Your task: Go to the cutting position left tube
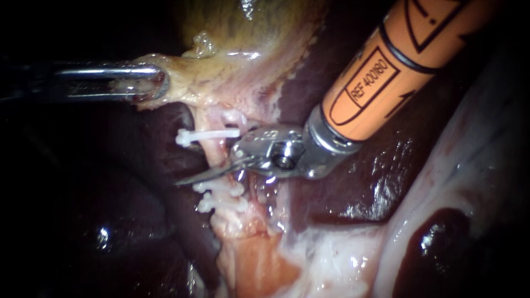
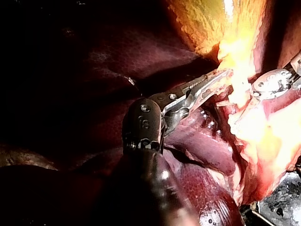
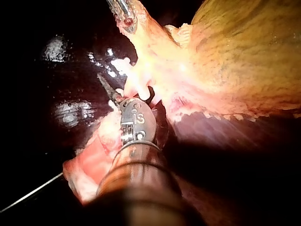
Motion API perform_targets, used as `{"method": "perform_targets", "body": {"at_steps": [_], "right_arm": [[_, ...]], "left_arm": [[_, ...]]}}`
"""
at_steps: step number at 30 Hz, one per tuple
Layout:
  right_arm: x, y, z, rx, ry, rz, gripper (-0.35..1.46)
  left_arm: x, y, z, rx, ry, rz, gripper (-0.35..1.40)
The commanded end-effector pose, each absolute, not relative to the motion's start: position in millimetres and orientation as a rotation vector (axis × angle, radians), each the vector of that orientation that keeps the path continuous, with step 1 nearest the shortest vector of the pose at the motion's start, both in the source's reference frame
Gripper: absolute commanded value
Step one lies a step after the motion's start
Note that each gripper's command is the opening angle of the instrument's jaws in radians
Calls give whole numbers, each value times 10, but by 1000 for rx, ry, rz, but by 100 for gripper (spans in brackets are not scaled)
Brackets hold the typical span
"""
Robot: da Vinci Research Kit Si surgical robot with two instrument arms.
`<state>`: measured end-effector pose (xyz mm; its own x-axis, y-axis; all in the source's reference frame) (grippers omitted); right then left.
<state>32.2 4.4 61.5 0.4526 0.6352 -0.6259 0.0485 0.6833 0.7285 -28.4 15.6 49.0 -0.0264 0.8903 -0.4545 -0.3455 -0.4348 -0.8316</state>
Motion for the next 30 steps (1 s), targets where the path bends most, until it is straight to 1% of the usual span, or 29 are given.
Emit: {"method": "perform_targets", "body": {"at_steps": [1,5,10,14,18,21,30], "right_arm": [[322,44,612,769,1061,410,145],[323,39,601,807,1086,402,145],[326,33,574,848,1121,382,145],[329,32,553,869,1148,381,145],[331,33,538,877,1154,380,145],[331,34,535,879,1155,380,145],[330,35,542,878,1155,379,145]], "left_arm": [[-284,156,490,-1282,-641,1640,-35],[-284,156,490,-1282,-641,1640,-35],[-284,156,490,-1282,-642,1640,-35],[-284,156,491,-1283,-642,1640,-35],[-284,156,491,-1283,-642,1640,-35],[-284,156,491,-1283,-642,1640,-35],[-284,157,491,-1283,-642,1640,-35]]}}
